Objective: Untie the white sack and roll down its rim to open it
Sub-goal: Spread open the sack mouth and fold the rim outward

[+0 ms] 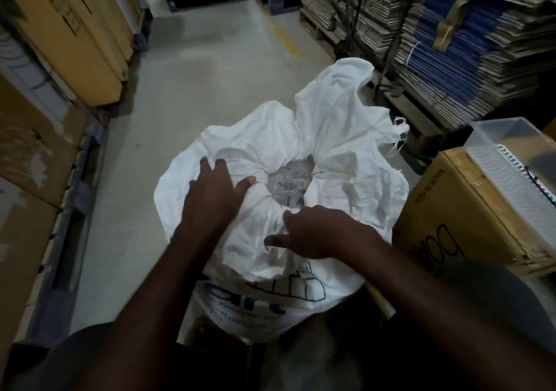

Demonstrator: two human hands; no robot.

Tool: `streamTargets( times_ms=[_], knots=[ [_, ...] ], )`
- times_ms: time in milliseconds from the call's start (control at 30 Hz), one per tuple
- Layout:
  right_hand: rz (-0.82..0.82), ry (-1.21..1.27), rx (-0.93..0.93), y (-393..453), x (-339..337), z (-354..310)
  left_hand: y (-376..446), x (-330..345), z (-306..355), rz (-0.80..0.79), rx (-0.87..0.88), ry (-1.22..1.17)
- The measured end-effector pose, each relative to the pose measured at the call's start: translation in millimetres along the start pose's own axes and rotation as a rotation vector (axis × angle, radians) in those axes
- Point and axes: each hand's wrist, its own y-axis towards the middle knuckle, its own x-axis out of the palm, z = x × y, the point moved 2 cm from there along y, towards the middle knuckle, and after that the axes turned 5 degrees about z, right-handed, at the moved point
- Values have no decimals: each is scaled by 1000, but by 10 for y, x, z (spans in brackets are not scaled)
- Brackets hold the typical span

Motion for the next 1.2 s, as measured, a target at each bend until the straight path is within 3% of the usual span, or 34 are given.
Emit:
streamTargets(
  times_ms=[67,167,267,333,467,533,667,833,933,1067,1133,1200],
  knots=[
    [39,19,-24,29,-47,-29,-95,-99,192,187,106,46],
    [297,-49,-34,79,-157,-36,-245,-244,486,361,229,24],
    [590,-32,-18,211,-281,48,-340,-203,639,286,218,-93],
    [680,11,-33,380,-342,145,-322,-125,664,228,251,-202],
    [575,175,-100,687,-344,297,-118,86,663,2,385,-280],
    [520,105,-74,771,-228,340,-9,183,595,-57,378,-239],
    [424,-66,143,779,-6,597,40,281,309,-55,230,194],
    [136,146,431,656,94,1130,132,191,-220,-337,-69,173],
    [-6,240,478,605,130,1281,127,146,-319,-421,-129,149],
    [102,111,446,578,-81,1140,114,29,-188,-343,-63,168],
    [308,82,435,581,-298,1006,112,-61,-24,-149,62,177],
    [605,98,298,668,-475,889,137,-138,211,56,272,55]
  ],
)
